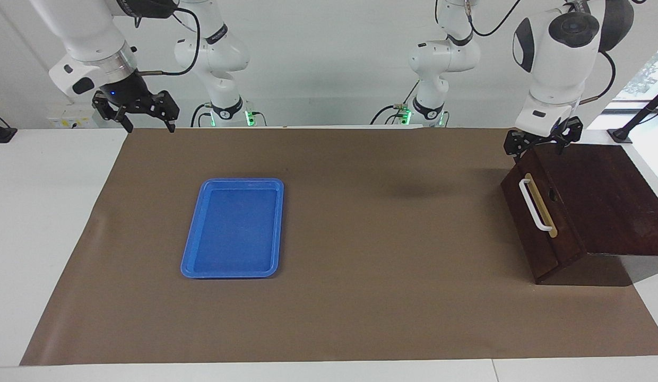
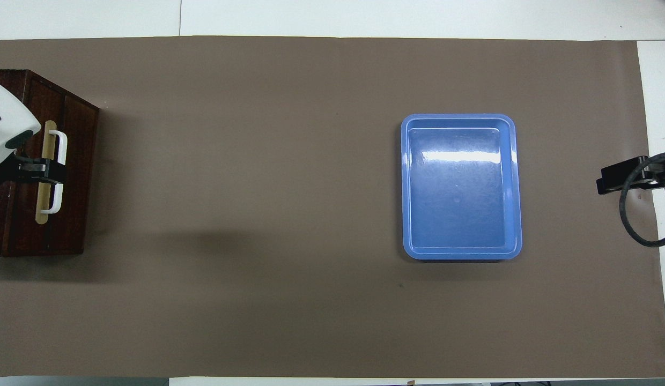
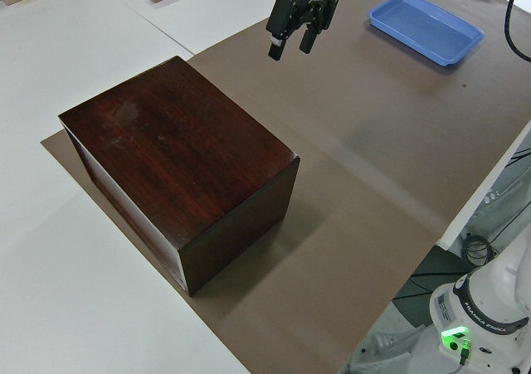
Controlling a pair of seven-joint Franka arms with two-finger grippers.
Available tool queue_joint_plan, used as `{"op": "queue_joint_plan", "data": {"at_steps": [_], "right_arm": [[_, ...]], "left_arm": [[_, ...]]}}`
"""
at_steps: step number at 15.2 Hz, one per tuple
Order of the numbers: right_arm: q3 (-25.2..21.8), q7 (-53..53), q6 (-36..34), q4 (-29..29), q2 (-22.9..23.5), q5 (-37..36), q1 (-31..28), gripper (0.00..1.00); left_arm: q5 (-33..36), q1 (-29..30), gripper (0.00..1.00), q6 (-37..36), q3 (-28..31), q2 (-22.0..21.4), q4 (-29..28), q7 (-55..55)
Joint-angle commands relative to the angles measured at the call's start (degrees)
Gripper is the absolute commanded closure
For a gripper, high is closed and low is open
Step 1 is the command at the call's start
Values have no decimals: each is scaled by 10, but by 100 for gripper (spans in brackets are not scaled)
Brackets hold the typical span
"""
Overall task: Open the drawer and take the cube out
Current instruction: 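Grasp the white drawer handle with the left gripper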
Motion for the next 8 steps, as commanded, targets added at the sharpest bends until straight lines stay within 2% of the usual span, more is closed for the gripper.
{"op": "queue_joint_plan", "data": {"at_steps": [1,4,8], "right_arm": [[4,-12,0,3,-1,14,-12,0],[4,-13,0,3,-1,13,-11,0],[4,-12,12,3,-1,14,-12,0]], "left_arm": [[40,1,0,27,-15,-10,-44,-30],[89,1,0,63,-25,-6,-90,-54],[92,1,0,88,-25,12,-106,-73]]}}
